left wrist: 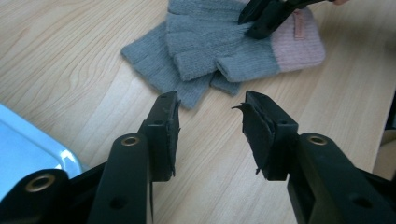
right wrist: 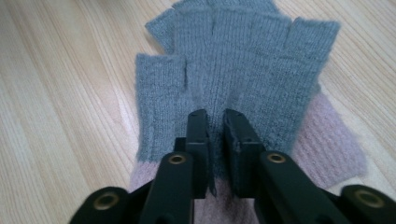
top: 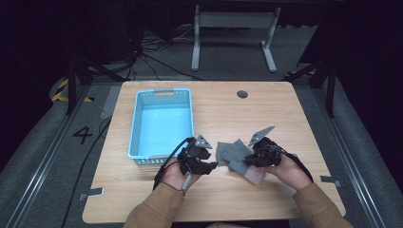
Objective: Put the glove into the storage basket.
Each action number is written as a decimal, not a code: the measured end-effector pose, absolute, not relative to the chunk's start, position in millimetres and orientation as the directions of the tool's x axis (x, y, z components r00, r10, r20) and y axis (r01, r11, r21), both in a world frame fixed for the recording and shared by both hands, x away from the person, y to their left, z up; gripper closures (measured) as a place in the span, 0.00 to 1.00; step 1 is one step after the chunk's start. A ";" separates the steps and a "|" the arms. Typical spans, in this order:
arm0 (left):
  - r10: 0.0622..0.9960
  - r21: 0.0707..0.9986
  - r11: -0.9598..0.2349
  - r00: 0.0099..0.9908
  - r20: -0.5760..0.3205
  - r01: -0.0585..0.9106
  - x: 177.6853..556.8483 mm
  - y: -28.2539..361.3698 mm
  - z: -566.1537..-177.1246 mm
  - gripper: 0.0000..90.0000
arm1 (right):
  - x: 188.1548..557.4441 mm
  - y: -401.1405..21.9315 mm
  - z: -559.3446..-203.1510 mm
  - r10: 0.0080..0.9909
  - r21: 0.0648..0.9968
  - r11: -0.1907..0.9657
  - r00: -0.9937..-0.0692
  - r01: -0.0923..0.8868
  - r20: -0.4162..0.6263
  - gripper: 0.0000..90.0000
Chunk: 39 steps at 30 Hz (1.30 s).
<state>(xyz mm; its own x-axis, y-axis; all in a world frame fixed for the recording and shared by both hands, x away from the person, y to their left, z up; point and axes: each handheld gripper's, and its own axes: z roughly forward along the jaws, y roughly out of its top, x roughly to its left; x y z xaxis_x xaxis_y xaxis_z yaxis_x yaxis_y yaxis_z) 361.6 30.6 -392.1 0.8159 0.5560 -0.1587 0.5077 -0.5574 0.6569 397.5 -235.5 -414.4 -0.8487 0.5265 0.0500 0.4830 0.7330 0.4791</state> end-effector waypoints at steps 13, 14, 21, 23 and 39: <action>0.495 0.734 -0.509 0.850 -0.178 0.450 359.0 28.9 -385.3 0.60 | 383.5 -267.3 -390.2 0.596 0.583 0.638 -0.802 0.503 0.039 0.77; 0.500 0.733 -0.508 0.848 -0.177 0.452 358.9 28.0 -385.0 0.60 | 382.5 -271.3 -388.8 0.605 0.589 0.629 -0.795 0.508 0.040 0.77; 0.523 0.706 -0.509 0.828 -0.201 0.493 365.8 24.5 -388.8 0.64 | 377.5 -293.7 -384.4 0.644 0.594 0.597 -0.764 0.539 0.046 0.76; 0.536 0.692 -0.513 0.819 -0.204 0.508 367.5 22.5 -390.1 0.64 | 376.7 -298.4 -383.5 0.649 0.593 0.594 -0.759 0.544 0.047 0.76; 0.592 0.645 -0.520 0.781 -0.200 0.559 380.0 8.5 -410.3 0.63 | 375.7 -319.9 -395.1 0.683 0.543 0.581 -0.726 0.606 0.080 0.74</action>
<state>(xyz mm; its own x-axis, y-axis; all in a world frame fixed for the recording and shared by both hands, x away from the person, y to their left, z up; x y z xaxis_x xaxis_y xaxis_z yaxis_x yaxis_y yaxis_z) 380.0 8.5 -410.3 0.7810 0.5916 -0.2002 0.5595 -0.5202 0.6452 375.7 -319.9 -395.1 -0.7265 0.6826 0.0798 0.6059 0.5815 0.5429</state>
